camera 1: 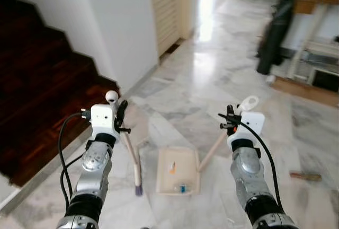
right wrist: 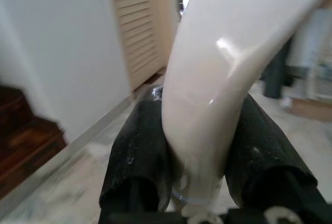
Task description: Sweep floor
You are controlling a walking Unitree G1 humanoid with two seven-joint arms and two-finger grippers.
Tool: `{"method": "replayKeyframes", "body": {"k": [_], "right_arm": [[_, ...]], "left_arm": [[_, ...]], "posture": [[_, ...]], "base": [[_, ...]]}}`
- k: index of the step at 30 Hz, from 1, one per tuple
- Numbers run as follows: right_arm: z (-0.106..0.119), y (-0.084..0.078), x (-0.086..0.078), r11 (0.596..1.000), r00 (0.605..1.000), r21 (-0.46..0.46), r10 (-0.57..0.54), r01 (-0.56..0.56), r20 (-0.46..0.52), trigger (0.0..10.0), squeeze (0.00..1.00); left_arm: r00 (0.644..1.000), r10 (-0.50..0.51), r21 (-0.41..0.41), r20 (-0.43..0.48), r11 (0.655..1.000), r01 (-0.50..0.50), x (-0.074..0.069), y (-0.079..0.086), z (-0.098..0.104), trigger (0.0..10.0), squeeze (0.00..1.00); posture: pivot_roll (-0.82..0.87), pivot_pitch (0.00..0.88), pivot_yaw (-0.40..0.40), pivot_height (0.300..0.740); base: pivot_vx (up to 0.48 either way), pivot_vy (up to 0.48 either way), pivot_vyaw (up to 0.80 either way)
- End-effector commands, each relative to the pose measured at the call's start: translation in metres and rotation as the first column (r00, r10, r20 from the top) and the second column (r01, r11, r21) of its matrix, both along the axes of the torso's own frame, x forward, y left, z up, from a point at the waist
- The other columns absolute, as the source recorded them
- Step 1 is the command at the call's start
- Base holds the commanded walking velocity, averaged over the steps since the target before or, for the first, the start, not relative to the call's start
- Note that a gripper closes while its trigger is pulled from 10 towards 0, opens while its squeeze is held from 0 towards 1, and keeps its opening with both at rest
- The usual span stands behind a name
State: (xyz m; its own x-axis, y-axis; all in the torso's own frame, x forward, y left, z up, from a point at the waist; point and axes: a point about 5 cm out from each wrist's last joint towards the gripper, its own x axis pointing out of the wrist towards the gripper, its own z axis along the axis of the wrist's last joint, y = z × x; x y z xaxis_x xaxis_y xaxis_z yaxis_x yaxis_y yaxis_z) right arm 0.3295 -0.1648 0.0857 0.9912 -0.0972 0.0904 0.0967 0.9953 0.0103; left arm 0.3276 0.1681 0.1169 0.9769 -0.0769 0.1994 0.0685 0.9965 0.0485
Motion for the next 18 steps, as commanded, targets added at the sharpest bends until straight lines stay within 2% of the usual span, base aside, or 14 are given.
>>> {"method": "replayKeyframes", "body": {"k": [1,18], "right_arm": [[0.018,0.009,0.007,1.0,0.997,0.005,0.023,-0.024,0.073,10.0,0.0],[0.019,0.008,0.009,1.0,0.997,0.003,0.027,-0.028,0.07,10.0,0.0]], "left_arm": [[0.999,0.006,0.008,0.047,1.0,-0.006,0.001,0.002,0.007,10.0,0.0],[0.999,-0.013,0.007,0.041,1.0,0.013,0.006,-0.008,0.007,10.0,0.0]], "posture": [[0.08,0.0,0.033,0.74],[0.08,0.0,0.028,0.74]], "base": [[0.0,0.0,0.74],[0.0,0.0,0.67]]}}
